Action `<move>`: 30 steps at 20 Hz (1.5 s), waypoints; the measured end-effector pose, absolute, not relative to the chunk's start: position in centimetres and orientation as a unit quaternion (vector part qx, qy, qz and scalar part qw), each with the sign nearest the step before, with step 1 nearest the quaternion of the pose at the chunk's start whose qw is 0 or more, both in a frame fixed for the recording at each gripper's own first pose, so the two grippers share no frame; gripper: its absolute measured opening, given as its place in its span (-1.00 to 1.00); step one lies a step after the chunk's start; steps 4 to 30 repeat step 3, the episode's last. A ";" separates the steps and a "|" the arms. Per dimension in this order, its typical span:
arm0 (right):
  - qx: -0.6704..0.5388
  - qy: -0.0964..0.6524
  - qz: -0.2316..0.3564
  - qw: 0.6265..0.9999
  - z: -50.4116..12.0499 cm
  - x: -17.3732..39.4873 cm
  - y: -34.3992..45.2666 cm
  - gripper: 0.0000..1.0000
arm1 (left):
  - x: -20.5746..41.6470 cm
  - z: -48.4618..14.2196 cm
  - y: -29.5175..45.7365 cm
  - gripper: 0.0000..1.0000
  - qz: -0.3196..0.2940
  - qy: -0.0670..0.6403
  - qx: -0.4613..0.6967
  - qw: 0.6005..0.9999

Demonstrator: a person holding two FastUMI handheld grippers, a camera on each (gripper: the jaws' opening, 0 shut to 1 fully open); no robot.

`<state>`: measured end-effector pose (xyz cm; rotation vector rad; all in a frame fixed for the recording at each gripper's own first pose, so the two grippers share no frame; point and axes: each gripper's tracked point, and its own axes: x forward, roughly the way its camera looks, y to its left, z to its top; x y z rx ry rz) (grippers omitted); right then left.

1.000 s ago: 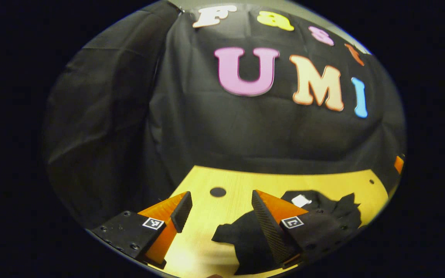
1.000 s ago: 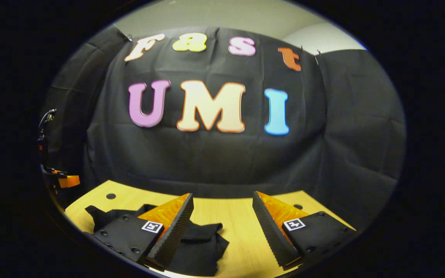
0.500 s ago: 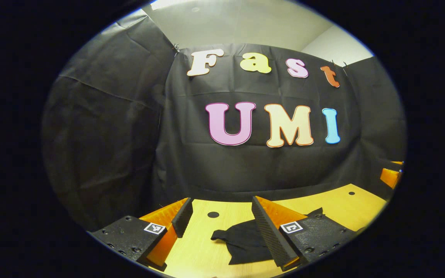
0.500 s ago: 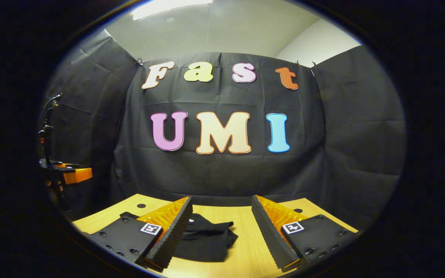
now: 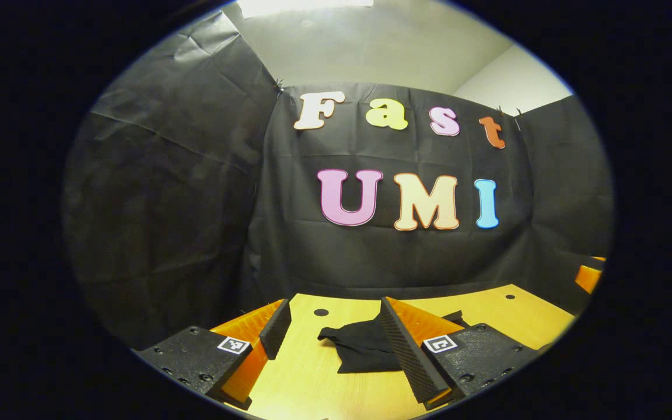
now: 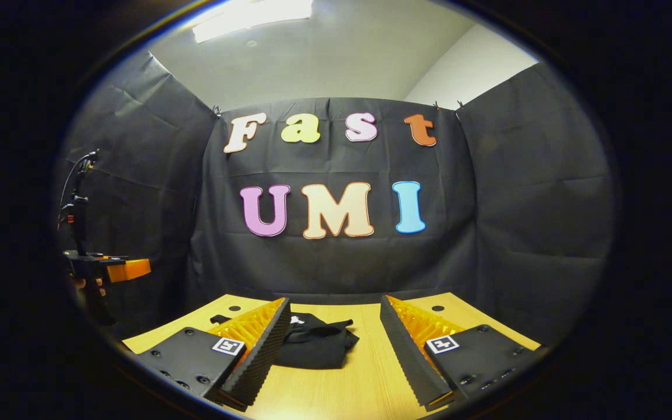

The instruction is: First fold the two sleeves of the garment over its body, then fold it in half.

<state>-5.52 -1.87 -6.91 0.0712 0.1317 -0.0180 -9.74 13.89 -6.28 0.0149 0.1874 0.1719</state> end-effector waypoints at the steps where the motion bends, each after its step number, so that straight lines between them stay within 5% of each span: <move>1: 0.037 0.062 -0.008 0.997 -6.6 -6.4 -1.9 0.93 | -10.1 -5.8 13.4 0.86 0.080 0.092 0.011 0.992; 30: 0.035 0.049 -0.009 0.998 -5.6 -7.8 -2.2 0.93 | -10.9 -4.5 12.8 0.84 0.073 0.084 0.019 0.994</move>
